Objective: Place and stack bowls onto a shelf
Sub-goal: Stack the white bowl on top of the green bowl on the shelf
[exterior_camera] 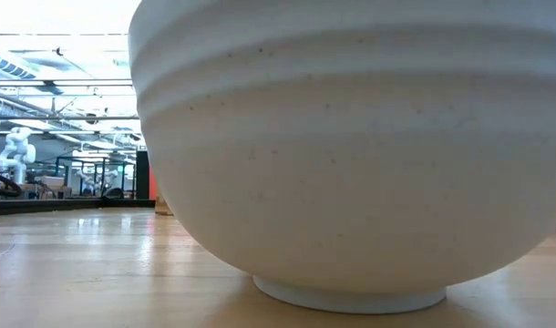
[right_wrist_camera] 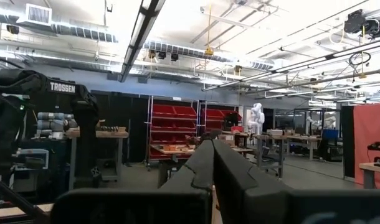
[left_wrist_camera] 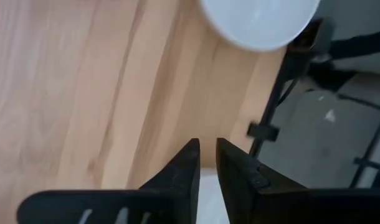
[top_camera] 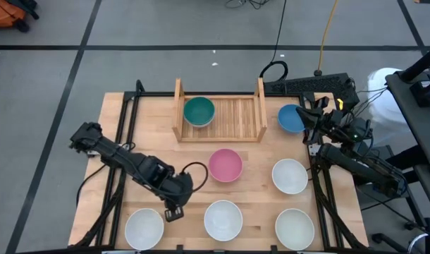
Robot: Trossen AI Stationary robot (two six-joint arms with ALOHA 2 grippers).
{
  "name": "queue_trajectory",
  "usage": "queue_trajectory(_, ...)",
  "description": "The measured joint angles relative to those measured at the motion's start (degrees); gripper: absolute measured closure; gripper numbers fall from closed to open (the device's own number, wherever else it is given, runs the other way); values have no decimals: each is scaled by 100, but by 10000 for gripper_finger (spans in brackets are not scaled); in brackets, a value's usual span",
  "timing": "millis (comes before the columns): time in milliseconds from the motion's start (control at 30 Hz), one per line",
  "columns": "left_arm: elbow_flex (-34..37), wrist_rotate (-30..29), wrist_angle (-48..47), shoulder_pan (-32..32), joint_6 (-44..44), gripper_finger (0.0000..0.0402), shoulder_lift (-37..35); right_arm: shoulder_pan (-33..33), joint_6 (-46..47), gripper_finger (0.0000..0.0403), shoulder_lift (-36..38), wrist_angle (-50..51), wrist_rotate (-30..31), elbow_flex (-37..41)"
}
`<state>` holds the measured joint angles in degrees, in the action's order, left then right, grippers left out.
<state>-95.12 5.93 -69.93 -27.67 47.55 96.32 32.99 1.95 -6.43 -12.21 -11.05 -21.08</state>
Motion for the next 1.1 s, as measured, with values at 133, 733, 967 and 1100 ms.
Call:
queue_trajectory(133,204,-23,721,102,-255,327,47,0,-6,403,-1,0,0,-2)
queue_trajectory(733,1732,-1323,3667,-462,-3595,323,45,0,-133,403,0,3,2,-2)
queue_trajectory(967,1791,-1432,3709,-476,-4836,323,118,0,-117,403,-1,3,24,-2)
queue_trajectory(1100,1782,-1498,3724,-518,-5700,323,284,0,-115,403,1,4,25,-2)
